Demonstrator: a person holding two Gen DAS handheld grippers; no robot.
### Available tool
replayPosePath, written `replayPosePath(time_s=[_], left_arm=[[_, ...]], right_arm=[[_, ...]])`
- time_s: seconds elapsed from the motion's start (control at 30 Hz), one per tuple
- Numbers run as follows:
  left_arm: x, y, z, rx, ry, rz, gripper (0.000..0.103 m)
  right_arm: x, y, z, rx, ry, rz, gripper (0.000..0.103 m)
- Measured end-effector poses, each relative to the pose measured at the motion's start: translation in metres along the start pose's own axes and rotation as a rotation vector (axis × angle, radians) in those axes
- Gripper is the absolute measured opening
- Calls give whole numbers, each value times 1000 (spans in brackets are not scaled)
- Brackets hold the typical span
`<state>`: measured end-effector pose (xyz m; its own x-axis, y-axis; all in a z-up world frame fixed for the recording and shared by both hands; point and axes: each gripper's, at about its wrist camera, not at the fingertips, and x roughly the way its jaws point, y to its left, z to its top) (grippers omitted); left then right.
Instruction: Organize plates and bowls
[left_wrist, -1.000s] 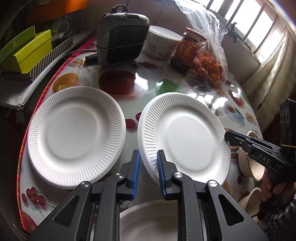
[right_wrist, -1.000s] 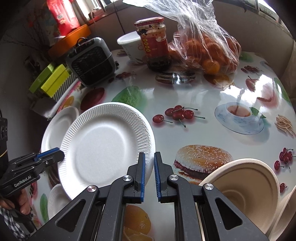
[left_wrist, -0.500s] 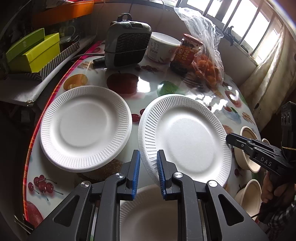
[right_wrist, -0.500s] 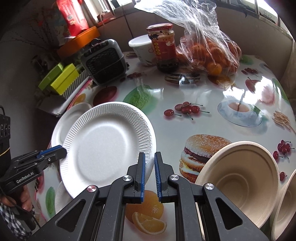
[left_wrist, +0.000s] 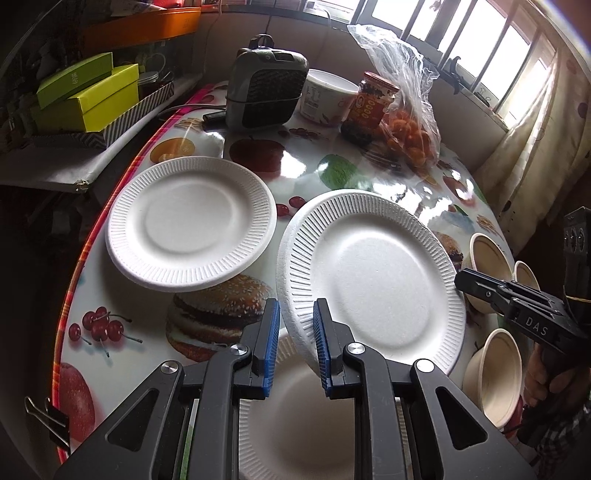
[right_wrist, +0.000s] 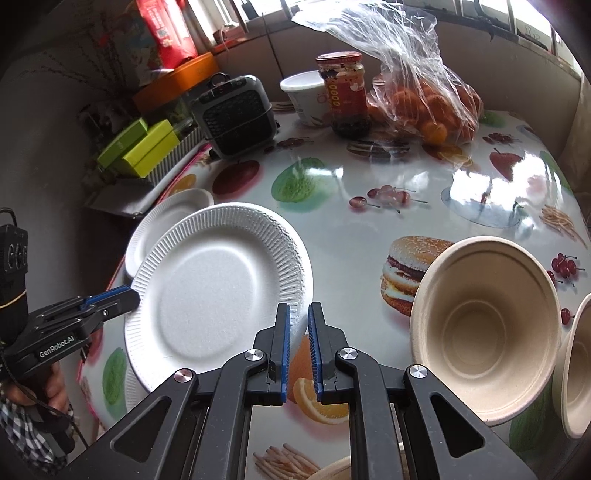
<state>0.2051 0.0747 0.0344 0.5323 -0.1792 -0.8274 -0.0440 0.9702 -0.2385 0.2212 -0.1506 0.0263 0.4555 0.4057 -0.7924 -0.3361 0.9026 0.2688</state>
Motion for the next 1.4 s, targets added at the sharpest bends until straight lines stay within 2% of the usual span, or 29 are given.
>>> replayPosePath(time_s=[0.83,1.4], left_arm=[[-22,8,-48,-21,0,23,20],[-30,24,-76,-52,7,37,20]], right_arm=[[-14,22,-44,-21,3,40,11],[-6,39,-68,-51,33,60,12]])
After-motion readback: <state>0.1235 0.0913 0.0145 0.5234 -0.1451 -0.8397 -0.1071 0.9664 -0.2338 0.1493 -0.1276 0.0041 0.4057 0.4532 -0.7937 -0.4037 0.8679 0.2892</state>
